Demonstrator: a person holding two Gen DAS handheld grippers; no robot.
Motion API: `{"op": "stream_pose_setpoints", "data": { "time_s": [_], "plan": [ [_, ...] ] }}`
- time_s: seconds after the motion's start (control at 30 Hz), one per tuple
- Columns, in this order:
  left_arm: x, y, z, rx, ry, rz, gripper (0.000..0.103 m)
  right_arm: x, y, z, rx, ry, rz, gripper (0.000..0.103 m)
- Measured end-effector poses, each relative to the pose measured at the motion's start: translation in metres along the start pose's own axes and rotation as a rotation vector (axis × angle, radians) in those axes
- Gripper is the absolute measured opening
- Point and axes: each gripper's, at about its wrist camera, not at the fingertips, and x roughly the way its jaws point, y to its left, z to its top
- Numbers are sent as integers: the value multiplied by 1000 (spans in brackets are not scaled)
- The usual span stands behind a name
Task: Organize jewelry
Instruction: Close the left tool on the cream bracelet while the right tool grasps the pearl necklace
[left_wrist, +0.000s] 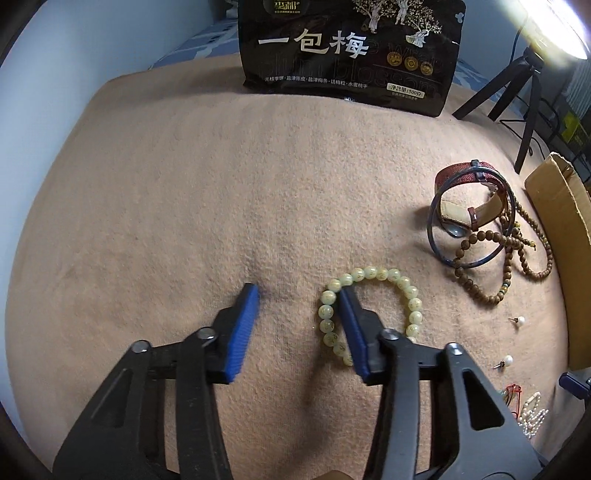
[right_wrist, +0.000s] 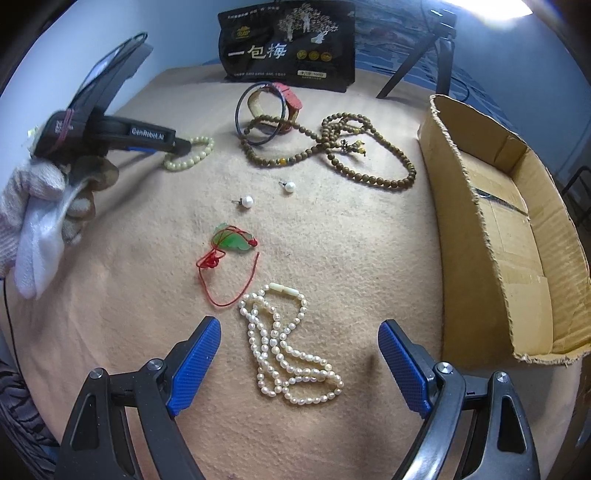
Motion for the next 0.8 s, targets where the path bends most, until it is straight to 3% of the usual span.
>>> {"op": "stream_pose_setpoints", "data": {
  "time_s": [0.2,0.37,0.47,0.8],
  "plan": [
    [1,-3,2,-5,-12,-5,17,9,1,-2,-35,32,-17,74],
    [-3,1,2,-24,-6,-34,7,3,9,-2,-75,32,0,25],
    [-5,5,2,-52,1,-56,6,0,13,-3,-91,33,12,5],
    [-32,4,-2,-62,-31,-95,5,-21,1,0,-36,-22,88,1]
  ]
}}
